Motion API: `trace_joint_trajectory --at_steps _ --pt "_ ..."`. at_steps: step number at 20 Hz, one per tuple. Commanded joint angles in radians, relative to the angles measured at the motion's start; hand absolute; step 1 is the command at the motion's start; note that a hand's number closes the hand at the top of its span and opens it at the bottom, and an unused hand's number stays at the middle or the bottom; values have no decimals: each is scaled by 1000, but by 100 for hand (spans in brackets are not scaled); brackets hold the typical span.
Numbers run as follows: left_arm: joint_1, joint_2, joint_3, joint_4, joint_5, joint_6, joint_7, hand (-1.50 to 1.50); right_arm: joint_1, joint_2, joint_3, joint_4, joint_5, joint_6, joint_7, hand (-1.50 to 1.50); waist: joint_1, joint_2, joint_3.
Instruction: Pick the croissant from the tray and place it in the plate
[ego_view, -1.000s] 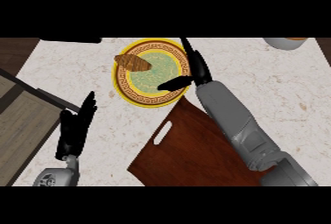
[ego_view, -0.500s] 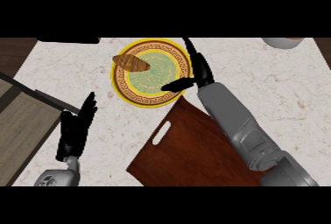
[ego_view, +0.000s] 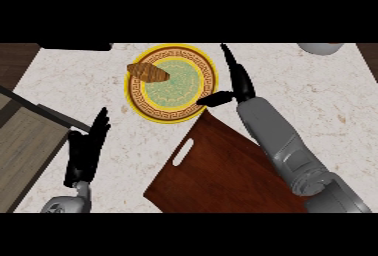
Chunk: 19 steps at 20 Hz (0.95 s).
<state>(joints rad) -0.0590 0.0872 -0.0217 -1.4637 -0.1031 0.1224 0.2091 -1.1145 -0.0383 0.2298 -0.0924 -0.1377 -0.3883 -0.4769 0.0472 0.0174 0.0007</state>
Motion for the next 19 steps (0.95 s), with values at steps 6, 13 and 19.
trace_joint_trajectory --at_steps 6,13,19 --pt "-26 2 10 -31 2 3 65 0 28 -43 -51 0 -5 -7 -49 -150 -5 -1 0" --pt "-37 -32 -16 27 -42 38 20 0 15 -111 -82 10 -10 -17 -26 -150 -7 0 0" --pt "-14 9 9 -9 1 -21 34 0 79 -121 -79 39 13 -50 -82 -150 8 6 1"
